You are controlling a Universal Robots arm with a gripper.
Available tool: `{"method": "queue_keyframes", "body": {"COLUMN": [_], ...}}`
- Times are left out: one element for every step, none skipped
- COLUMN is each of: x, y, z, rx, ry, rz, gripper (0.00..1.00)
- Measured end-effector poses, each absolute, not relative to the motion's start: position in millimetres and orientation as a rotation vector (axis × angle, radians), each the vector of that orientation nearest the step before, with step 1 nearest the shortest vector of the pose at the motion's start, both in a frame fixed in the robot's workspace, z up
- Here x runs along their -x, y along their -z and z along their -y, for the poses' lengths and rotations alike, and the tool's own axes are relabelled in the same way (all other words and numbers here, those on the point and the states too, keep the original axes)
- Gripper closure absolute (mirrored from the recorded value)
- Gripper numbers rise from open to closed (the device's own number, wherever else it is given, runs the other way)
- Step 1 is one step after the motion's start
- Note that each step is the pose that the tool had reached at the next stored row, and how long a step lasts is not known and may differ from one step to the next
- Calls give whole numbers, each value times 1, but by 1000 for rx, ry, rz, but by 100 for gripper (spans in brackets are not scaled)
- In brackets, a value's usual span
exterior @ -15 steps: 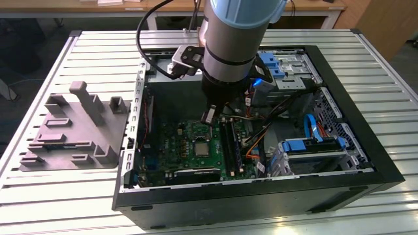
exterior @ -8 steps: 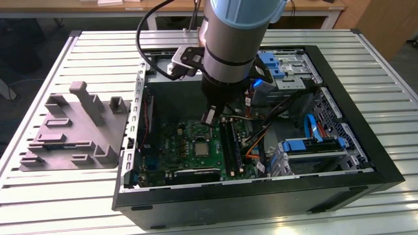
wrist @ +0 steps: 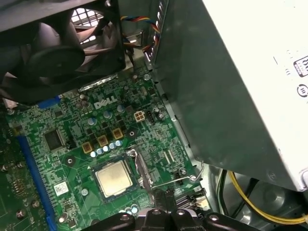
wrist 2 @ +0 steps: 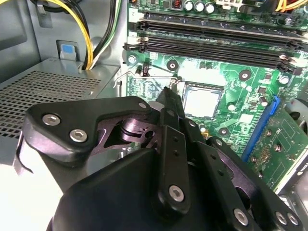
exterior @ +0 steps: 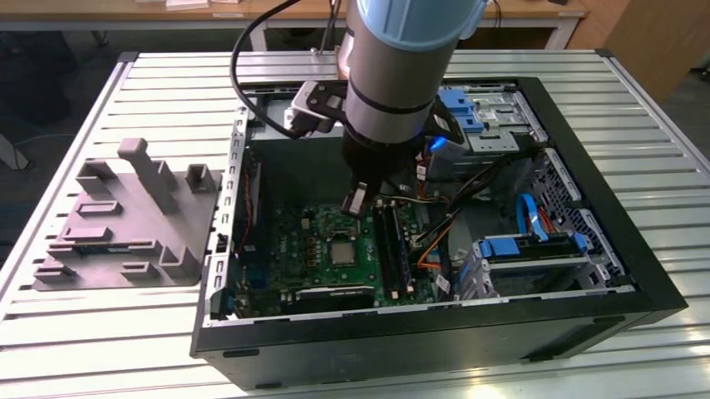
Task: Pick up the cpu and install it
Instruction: 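Close the cpu cover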
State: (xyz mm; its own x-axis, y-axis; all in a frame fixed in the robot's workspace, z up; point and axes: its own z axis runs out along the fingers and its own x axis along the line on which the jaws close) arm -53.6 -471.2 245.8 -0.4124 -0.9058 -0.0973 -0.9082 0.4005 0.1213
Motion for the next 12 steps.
{"method": "queue_keyframes", "body": {"x": [54,54,54,54,54,54,54,54,54,54,54,54], "y": [-246,-246,-246,-246,-246,-245,-245,-245,-245,-245,-245,-245], "z": [472,472,473,474,474,475,475,476,476,476,477,477], "rx": [1695,1695,1696,1696,1697,1698,1698,1699,1701,1701,1702,1703], "ry": [-241,-240,-239,-238,-237,-236,-235,-234,-233,-232,-231,-230], "rz": [-2616,-2616,-2617,-2617,-2617,-2617,-2617,-2617,-2618,-2618,-2618,-2618], "gripper": [89,89,89,89,89,89,89,89,89,89,89,89]}}
